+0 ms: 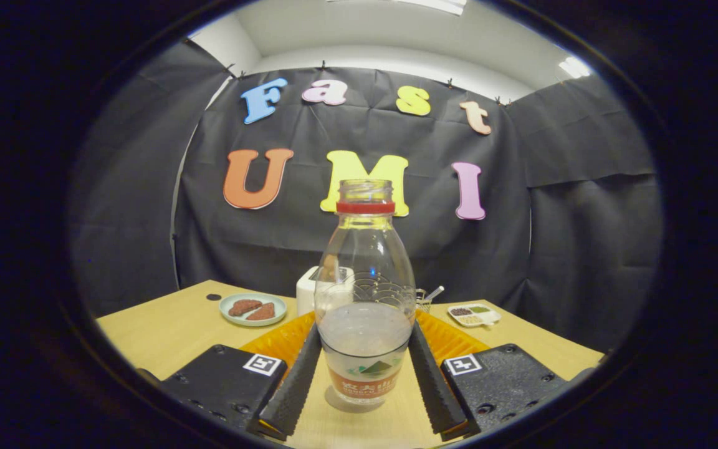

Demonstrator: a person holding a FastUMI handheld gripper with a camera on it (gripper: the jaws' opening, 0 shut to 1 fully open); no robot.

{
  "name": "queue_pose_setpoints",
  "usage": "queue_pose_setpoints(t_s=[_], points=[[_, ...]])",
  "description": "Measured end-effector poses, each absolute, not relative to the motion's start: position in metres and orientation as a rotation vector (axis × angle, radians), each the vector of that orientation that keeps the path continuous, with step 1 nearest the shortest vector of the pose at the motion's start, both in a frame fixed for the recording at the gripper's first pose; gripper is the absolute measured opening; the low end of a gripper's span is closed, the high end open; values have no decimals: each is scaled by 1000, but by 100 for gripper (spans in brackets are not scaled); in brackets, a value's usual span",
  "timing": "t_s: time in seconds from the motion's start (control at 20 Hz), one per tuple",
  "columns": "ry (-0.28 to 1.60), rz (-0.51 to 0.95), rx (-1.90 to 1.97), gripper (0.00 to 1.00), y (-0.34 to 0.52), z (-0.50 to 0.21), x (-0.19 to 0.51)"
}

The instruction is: Take the bottle from table, then pour the juice into the cup, finally place the bottle on the coaster

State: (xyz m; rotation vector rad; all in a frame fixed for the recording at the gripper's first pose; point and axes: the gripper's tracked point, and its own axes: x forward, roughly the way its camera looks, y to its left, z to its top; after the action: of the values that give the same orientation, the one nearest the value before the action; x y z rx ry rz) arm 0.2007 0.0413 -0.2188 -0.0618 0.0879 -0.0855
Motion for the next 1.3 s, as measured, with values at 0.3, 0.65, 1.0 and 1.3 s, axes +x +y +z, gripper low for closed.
queue_pose_setpoints(t_s=[0.3, 0.65, 1.0, 1.3], points=[[147, -103, -26, 80, 34, -260, 226], [228, -97, -26, 81, 32, -303, 247], [248, -69, -69, 81, 42, -324, 254], [262, -72, -63, 81, 42, -331, 252]])
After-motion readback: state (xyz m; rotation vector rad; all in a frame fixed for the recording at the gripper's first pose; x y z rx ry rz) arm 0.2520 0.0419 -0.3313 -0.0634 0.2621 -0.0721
